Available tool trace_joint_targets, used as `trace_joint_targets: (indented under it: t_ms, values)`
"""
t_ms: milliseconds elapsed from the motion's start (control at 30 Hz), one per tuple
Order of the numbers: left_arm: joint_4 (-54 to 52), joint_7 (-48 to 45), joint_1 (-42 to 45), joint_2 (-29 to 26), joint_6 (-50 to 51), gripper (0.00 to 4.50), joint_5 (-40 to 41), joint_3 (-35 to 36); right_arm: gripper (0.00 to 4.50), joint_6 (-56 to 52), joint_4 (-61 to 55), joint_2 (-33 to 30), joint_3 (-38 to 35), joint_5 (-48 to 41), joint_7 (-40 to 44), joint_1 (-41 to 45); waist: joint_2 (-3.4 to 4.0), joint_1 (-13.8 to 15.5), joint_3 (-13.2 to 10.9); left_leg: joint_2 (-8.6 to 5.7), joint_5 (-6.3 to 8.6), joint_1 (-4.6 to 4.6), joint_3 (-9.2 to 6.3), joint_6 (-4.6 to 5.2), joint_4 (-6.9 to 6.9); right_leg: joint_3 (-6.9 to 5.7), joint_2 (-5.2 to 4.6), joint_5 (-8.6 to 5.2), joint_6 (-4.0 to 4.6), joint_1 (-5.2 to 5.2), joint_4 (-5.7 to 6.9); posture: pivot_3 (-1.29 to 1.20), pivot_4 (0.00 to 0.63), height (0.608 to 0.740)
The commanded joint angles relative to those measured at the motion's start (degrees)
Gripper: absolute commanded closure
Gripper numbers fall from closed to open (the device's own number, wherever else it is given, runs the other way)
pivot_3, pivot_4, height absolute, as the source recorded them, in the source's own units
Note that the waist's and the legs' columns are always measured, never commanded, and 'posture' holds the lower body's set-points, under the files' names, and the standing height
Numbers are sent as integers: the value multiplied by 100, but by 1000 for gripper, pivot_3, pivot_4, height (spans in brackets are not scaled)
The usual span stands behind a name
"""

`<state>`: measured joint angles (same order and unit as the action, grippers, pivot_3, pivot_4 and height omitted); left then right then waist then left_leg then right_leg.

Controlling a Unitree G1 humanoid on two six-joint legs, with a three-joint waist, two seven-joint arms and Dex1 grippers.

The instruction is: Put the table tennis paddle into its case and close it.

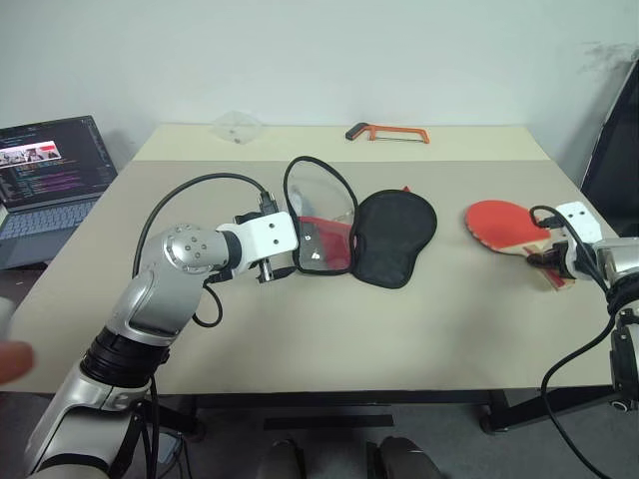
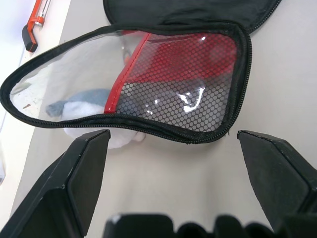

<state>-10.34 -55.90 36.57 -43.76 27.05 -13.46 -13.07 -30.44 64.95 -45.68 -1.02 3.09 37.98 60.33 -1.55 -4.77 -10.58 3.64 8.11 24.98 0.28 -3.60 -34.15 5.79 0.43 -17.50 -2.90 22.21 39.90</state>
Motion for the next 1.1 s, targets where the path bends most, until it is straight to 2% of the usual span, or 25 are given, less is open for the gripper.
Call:
trace_joint_targets:
  t_ms: [33,167,267,533,667,767,967,1100]
  values:
    - [15,99,-2,-136,-63,0,-7,150,3413,-336,-666,31,-448,-319,-496,469,3,-6,-1,0,0,0,0,0,2,1,0,1,2,0,0,0,150,740]
    - [108,154,-15,-137,-89,0,-7,132,3416,-1109,-1593,522,-879,-733,-1008,706,9,-56,-6,2,0,-1,2,0,9,6,3,1,3,6,2,0,150,740]
    - [136,200,-37,-113,-101,0,-18,101,3424,-1803,-2453,1186,-1297,-1141,-1561,750,10,-71,-6,6,0,-1,-3,0,12,7,10,5,11,9,8,0,150,740]
    - [93,303,-173,-164,-39,0,-53,130,3429,-3050,-4535,3317,-2072,-1741,-3416,488,12,32,-7,7,0,27,-17,0,14,-14,11,9,21,23,7,0,150,740]
    - [-14,353,-353,-266,23,0,-52,187,3429,-3615,-5603,4389,-2429,-1866,-4442,246,13,112,-7,5,-1,102,-21,0,1,-20,8,11,22,95,20,0,150,740]
    - [-97,382,-462,-304,86,0,-42,207,3430,-3908,-6272,5078,-2573,-1867,-5036,27,13,142,-7,6,-1,114,-22,-1,0,-21,8,11,22,109,23,0,150,740]
    - [-107,432,-490,-282,115,0,-50,141,3430,-4188,-6721,5764,-2660,-1911,-5571,-214,12,178,-7,4,-1,115,-22,0,-6,-24,5,11,22,107,22,0,150,740]
    - [-112,445,-471,-250,127,0,-39,88,3430,-3869,-6540,5985,-2727,-1846,-6010,-311,12,145,-7,7,-1,112,-22,0,-6,-22,10,12,22,107,23,0,150,740]
